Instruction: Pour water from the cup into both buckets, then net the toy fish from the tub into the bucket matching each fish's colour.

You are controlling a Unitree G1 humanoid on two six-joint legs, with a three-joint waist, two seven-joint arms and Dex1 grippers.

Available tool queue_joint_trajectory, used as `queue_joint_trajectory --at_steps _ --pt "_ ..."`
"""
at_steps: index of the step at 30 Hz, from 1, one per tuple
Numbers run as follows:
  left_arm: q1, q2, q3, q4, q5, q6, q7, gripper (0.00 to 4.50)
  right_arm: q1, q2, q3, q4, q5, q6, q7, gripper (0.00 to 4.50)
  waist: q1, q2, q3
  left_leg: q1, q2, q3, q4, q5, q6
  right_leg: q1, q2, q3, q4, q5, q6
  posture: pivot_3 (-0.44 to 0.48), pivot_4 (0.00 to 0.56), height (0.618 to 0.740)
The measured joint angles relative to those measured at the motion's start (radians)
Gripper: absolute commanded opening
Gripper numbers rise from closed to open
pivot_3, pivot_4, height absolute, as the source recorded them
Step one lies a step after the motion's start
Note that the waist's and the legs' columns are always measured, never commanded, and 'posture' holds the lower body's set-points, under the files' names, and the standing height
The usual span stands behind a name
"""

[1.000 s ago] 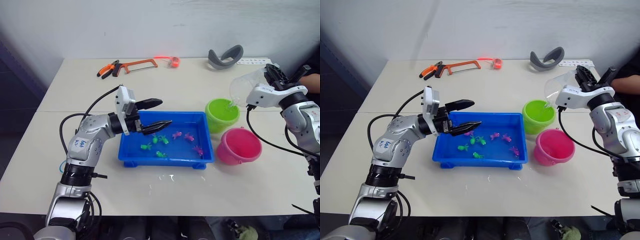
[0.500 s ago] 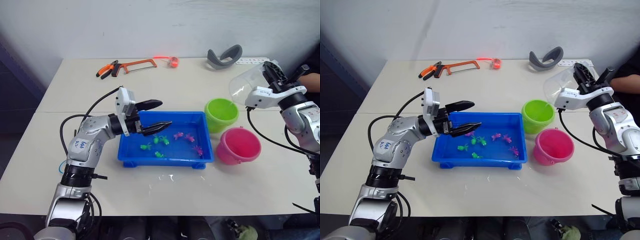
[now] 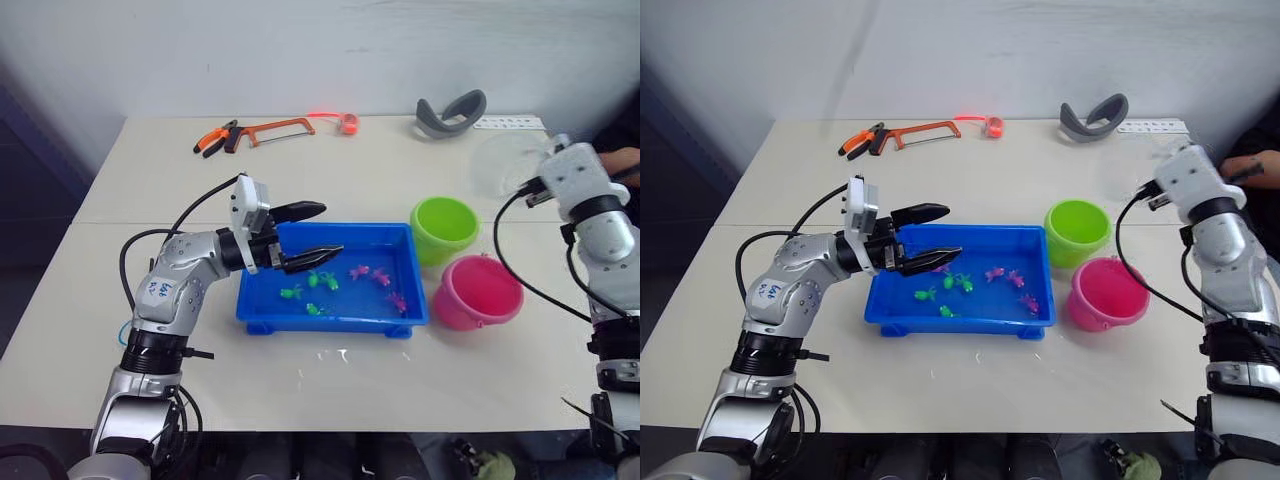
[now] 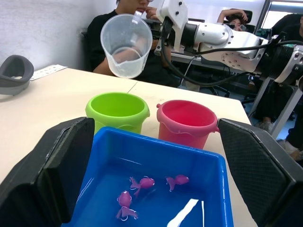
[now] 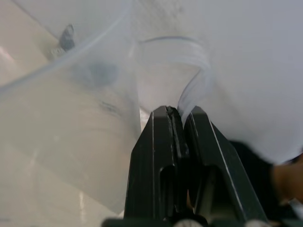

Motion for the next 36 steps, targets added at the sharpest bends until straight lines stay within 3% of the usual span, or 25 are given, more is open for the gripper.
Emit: queue_joint_trajectory --at_steps 7,12,25,33,34,36 --pt "0.019 0.021 0.010 -0.091 -0.067 -0.009 -0.092 4.50 0.169 0.010 -0.340 -0.155 0.356 0.321 0.083 0.07 0.012 0.000 0.000 0.000 0.000 0.000 0.000 0.000 0.000 0.000 0.000 0.000 0.000 0.000 0.000 0.000 0.150 0.740" --pt "0.061 0.071 -0.005 -0.157 -0.104 0.019 -0.177 4.50 0.320 0.047 -0.481 -0.176 0.424 0.393 0.052 0.07 0.013 0.000 0.000 0.003 0.000 0.002 0.000 0.000 0.000 0.001 0.000 0.003 0.002 0.000 0.000 0.000 0.150 0.740" --pt "0.143 0.101 -0.056 -0.187 -0.078 -0.032 -0.270 4.50 0.352 0.240 -0.455 0.040 0.418 0.141 -0.014 0.07 -0.011 0.002 0.000 0.004 0.000 0.004 -0.001 0.000 0.000 0.000 0.000 0.005 0.003 0.000 0.000 0.000 0.150 0.740" --pt "0.158 0.107 -0.055 -0.205 -0.078 -0.029 -0.253 4.50 0.323 0.241 -0.421 0.153 0.409 0.063 -0.041 0.07 -0.008 0.003 0.000 0.004 0.000 0.003 0.000 0.000 0.000 0.000 0.000 0.005 0.003 0.000 0.000 0.000 0.150 0.740" --pt "0.159 0.107 -0.055 -0.209 -0.078 -0.029 -0.252 4.50 0.324 0.241 -0.420 0.157 0.410 0.055 -0.039 0.74 -0.009 0.003 0.000 0.004 0.000 0.003 0.000 0.000 0.000 0.000 0.000 0.005 0.003 0.000 0.000 0.000 0.150 0.740" --pt "0.164 0.108 -0.055 -0.225 -0.078 -0.028 -0.246 4.50 0.336 0.241 -0.412 0.156 0.409 0.049 -0.042 1.32 -0.008 0.003 0.000 0.004 0.000 0.003 0.000 0.000 0.000 0.000 -0.001 0.005 0.003 0.000 0.000 0.000 0.150 0.740"
